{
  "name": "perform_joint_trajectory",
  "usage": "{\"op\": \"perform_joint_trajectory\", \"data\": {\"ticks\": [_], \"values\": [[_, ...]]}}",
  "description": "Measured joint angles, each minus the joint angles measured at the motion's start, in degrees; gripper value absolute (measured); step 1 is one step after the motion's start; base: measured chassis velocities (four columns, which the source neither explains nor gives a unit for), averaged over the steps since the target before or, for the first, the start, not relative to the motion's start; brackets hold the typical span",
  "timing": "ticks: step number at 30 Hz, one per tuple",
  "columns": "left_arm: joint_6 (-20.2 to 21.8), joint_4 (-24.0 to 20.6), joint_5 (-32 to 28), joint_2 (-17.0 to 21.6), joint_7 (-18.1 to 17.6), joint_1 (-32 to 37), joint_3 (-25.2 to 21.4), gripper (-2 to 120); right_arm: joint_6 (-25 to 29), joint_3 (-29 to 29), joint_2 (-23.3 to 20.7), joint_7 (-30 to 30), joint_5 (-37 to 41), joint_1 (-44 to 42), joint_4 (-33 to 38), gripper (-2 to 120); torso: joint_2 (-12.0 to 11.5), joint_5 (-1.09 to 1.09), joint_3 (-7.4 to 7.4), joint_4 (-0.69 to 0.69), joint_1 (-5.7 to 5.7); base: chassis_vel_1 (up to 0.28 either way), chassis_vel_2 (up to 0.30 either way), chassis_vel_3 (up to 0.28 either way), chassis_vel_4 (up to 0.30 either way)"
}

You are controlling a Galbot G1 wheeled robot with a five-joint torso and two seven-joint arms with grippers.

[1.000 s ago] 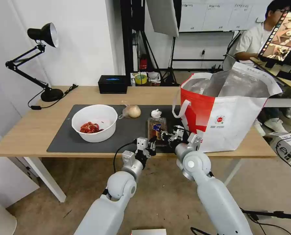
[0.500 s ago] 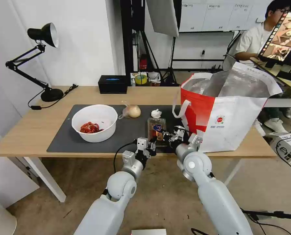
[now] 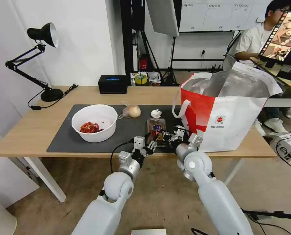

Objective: Pick up the trash from the table and place it into the takeout bag.

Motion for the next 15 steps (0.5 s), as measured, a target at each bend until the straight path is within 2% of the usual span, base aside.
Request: {"op": "perform_joint_trajectory", "data": {"ticks": [1, 4, 5, 6, 9, 10, 15], "values": [[0.0, 0.0, 0.0, 0.0, 0.0, 0.0, 0.0, 65, 0.0, 0.0, 0.0, 0.0, 0.0, 0.0, 0.0, 0, 0.0, 0.0, 0.0, 0.0, 0.0, 0.0, 0.0, 0.0, 0.0], [-0.6, -1.1, 0.0, -0.1, 0.9, 0.6, -1.5, 79, 0.0, -0.1, 0.0, 0.0, -0.1, 0.1, 0.2, 0, 0.0, 0.0, 0.0, 0.0, 0.0, 0.0, 0.0, 0.0, 0.0], [-0.6, -1.1, 0.0, -0.1, 0.9, 0.6, -1.5, 79, 0.0, -0.1, 0.0, 0.0, -0.1, 0.1, 0.2, 0, 0.0, 0.0, 0.0, 0.0, 0.0, 0.0, 0.0, 0.0, 0.0], [-0.8, -1.4, 0.0, -0.1, 1.2, 0.8, -2.1, 85, 0.0, -0.1, 0.0, -0.1, -0.1, 0.1, 0.2, 0, 0.0, 0.0, 0.0, 0.0, 0.0, 0.0, 0.0, 0.0, 0.0], [-1.2, -1.9, 0.1, 0.0, 1.8, 1.1, -3.1, 92, 0.0, -0.1, 0.1, -0.1, -0.2, 0.1, 0.3, 0, 0.0, 0.0, 0.0, 0.0, 0.01, 0.0, 0.0, 0.0, 0.0], [-1.7, -2.3, 0.2, 0.1, 2.3, 1.5, -4.0, 97, 0.0, -0.2, 0.1, -0.1, -0.2, 0.2, 0.3, 0, 0.0, 0.0, 0.0, 0.0, 0.01, 0.0, 0.0, 0.0, 0.0], [-3.1, -4.0, 0.5, 0.3, 3.6, 2.9, -7.4, 100, 0.1, -0.4, 0.3, -0.2, -0.4, 0.3, 0.3, 0, 0.0, 0.0, -0.01, 0.0, 0.0, 0.0, 0.0, 0.0, 0.0]]}}
